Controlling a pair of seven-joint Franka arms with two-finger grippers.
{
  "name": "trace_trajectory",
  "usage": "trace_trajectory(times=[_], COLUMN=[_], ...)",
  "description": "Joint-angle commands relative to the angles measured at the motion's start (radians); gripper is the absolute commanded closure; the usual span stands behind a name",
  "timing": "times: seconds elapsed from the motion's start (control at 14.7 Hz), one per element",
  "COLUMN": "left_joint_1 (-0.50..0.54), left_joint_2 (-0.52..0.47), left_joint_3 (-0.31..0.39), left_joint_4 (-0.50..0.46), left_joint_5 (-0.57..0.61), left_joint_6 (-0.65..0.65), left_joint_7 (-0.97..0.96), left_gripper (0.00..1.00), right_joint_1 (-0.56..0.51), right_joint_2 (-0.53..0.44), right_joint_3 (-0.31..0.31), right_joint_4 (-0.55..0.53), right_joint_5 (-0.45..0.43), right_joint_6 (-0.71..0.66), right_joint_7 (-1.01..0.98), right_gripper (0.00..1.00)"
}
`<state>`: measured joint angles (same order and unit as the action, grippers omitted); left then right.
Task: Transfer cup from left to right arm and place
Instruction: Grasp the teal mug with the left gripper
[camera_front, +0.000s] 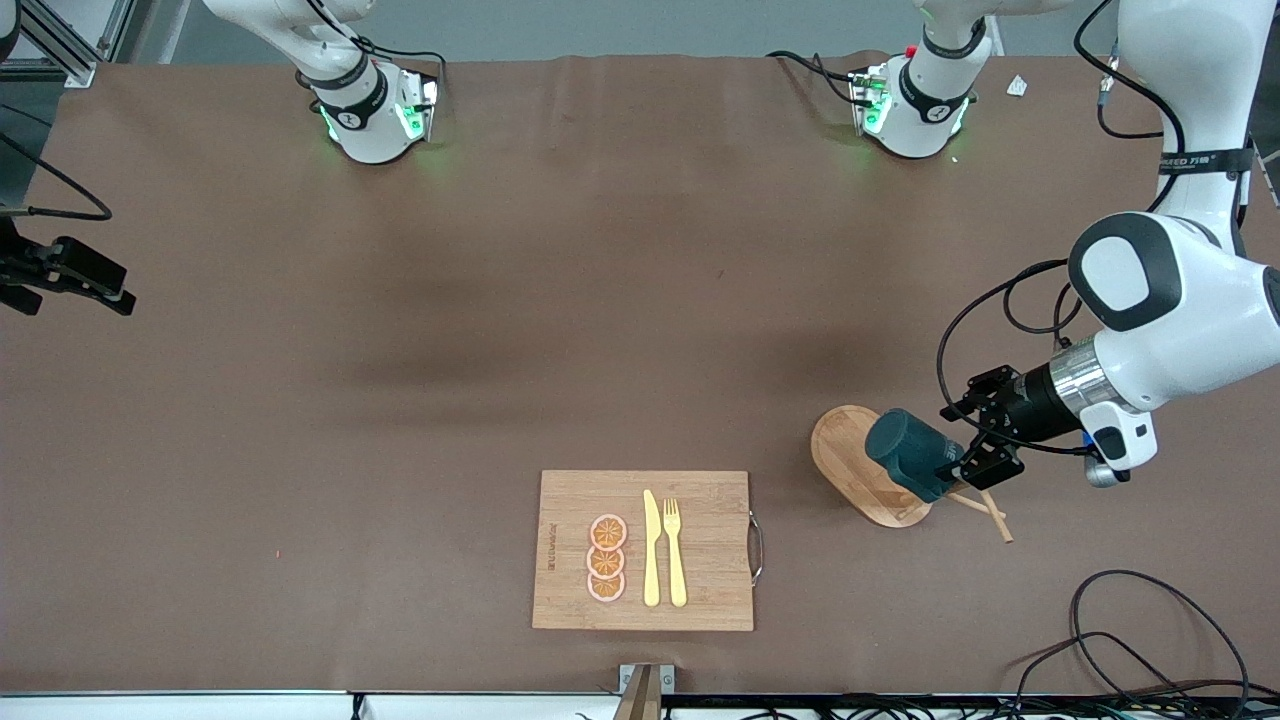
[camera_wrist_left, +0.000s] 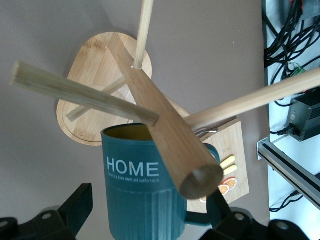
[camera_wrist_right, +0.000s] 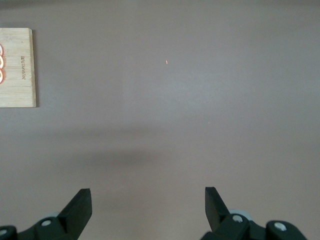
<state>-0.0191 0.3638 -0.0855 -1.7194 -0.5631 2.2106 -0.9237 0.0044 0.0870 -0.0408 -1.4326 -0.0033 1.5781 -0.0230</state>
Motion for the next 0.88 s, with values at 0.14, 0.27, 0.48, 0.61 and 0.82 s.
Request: trace_trajectory(times=[0.14, 0.27, 0.48, 0.61, 0.82], left_joint_1=[-0.005, -0.007, -0.012, -0.012, -0.012], left_joint_2=[0.02, 0.033, 0.044, 0.055, 0.05], left_joint_3=[-0.008, -0.008, -0.014, -0.014, -0.025], left_joint_4=[-0.006, -0.003, -0.002, 0.0, 0.0], left_joint_5=[-0.035, -0.06, -0.066, -0.066, -0.066], left_joint_6=[0.024, 0.038, 0.049, 0.052, 0.052], left_joint_7=[-0.006, -0.006, -0.006, -0.006, -0.009], left_gripper=[0.0, 0.0, 0.01, 0.06, 0.31], right_joint_1=[-0.004, -0.004, -0.003, -0.004, -0.003], right_joint_2=[-0.016, -0.016, -0.016, -0.016, -0.016], right_joint_3=[0.004, 0.004, 0.004, 0.004, 0.005], right_joint_4=[-0.006, -0.006, -0.006, -0.006, -0.006], right_joint_5=[0.009, 0.009, 0.009, 0.009, 0.009], right_joint_6=[-0.01, -0.01, -0.01, -0.01, -0.01], right_joint_7=[0.011, 0.011, 0.011, 0.011, 0.011], right_gripper=[0.0, 0.0, 0.0, 0.0, 0.0])
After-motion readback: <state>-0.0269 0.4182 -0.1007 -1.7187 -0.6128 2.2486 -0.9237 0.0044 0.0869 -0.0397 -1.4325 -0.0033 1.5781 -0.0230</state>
